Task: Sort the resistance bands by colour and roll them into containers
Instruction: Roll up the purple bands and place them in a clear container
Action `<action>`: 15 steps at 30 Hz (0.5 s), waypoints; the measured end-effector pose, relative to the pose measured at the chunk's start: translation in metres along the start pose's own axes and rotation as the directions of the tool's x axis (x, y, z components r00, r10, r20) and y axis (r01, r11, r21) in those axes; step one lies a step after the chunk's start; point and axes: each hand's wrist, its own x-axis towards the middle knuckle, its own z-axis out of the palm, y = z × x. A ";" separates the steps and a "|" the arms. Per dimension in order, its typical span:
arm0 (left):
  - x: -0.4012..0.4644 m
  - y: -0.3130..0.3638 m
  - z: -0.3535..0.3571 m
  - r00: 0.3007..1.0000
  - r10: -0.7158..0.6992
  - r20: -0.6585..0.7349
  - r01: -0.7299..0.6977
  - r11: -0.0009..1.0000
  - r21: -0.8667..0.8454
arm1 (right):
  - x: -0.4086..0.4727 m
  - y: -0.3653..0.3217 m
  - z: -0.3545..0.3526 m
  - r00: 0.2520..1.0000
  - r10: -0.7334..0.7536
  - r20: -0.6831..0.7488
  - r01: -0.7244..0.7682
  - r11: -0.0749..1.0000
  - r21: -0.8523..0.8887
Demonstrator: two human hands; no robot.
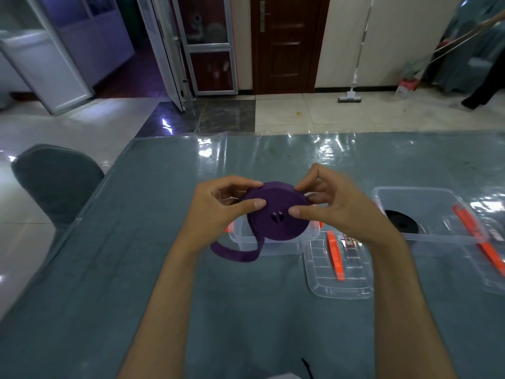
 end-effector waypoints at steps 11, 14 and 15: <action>-0.001 -0.001 0.008 1.000 0.000 0.025 0.000 1.000 -0.011 | -0.008 0.003 0.006 0.998 0.002 -0.063 0.000 0.999 0.041; -0.002 -0.003 0.019 1.000 0.017 0.012 -0.017 1.000 0.000 | -0.012 0.007 0.009 0.996 0.038 -0.077 -0.032 0.996 0.078; -0.002 -0.005 0.020 1.000 0.009 0.026 -0.008 1.000 -0.013 | -0.015 0.008 0.010 0.994 0.031 -0.106 -0.020 0.995 0.101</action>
